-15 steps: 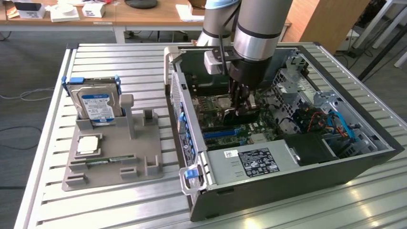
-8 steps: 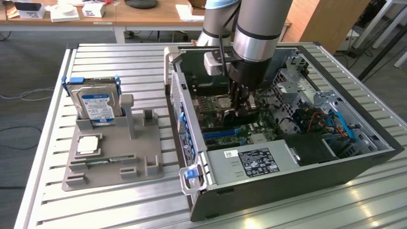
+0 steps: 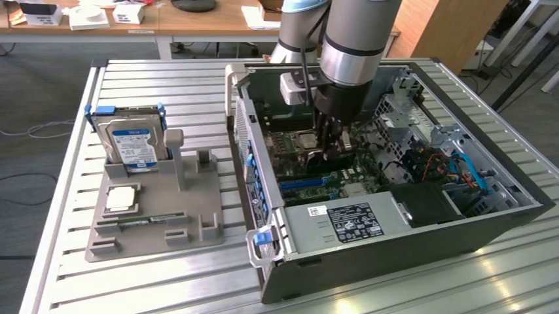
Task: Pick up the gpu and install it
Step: 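Insert the gpu into the slot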
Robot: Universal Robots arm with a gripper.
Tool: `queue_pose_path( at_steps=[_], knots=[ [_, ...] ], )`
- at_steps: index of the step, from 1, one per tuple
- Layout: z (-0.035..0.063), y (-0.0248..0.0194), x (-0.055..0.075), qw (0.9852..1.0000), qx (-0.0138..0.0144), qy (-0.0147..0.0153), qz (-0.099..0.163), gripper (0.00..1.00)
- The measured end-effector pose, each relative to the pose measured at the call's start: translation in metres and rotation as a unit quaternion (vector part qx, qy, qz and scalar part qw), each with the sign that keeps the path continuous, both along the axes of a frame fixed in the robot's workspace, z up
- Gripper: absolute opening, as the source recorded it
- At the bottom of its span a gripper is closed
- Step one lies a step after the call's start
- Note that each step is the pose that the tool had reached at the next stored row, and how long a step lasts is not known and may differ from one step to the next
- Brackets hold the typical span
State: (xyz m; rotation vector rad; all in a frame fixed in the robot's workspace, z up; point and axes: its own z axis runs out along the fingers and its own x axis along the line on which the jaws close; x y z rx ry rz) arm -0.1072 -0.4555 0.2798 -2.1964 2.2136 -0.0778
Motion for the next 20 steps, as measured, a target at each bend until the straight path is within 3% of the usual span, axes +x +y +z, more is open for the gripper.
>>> queue_pose_path(
  at_steps=[20],
  knots=[
    [-0.0084,0.0003,-0.0001,1.0000,-0.0002,0.0001,0.000,0.27]
  ],
)
